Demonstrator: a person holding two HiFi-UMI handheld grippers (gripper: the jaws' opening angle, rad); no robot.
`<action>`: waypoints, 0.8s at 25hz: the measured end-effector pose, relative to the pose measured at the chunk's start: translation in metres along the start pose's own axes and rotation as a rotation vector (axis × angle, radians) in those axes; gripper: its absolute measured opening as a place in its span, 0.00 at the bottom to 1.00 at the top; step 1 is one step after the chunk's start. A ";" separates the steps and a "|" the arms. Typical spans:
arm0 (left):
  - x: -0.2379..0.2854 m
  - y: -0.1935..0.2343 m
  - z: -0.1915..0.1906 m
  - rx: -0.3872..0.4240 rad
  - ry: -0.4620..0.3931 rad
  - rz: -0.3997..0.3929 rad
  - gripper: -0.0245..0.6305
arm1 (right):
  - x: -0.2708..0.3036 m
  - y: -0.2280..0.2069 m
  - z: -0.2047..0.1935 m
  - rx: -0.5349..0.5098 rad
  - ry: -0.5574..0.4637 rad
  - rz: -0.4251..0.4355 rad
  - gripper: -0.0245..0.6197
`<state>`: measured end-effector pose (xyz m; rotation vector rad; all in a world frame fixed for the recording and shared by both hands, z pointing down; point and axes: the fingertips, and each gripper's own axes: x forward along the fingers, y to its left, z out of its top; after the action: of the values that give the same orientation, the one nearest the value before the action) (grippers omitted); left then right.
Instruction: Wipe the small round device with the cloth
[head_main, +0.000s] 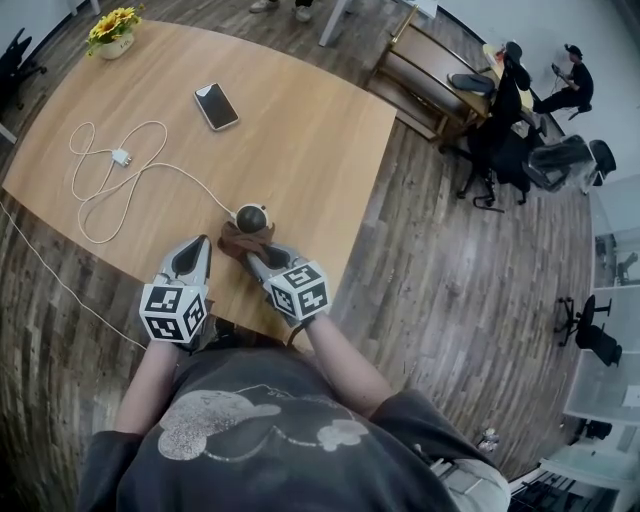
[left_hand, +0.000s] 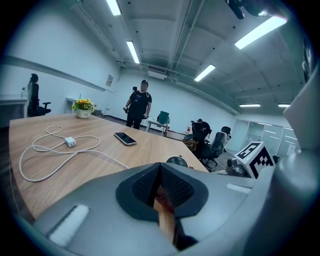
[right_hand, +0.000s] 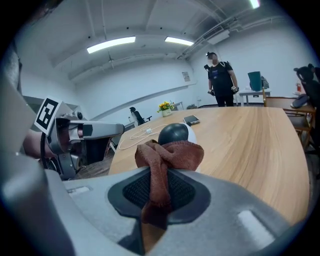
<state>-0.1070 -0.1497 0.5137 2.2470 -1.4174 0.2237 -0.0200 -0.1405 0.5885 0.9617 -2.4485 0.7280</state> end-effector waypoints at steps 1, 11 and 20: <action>0.000 -0.001 -0.002 -0.001 0.004 -0.002 0.07 | 0.001 -0.001 -0.003 0.007 0.011 0.001 0.13; -0.003 -0.008 -0.008 -0.006 0.014 -0.010 0.07 | -0.012 0.002 -0.009 0.010 0.016 -0.010 0.13; -0.006 -0.018 0.009 0.003 -0.036 -0.035 0.07 | -0.086 -0.004 0.025 0.021 -0.152 -0.071 0.13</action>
<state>-0.0949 -0.1429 0.4984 2.2873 -1.3954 0.1754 0.0365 -0.1154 0.5240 1.1447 -2.5256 0.6809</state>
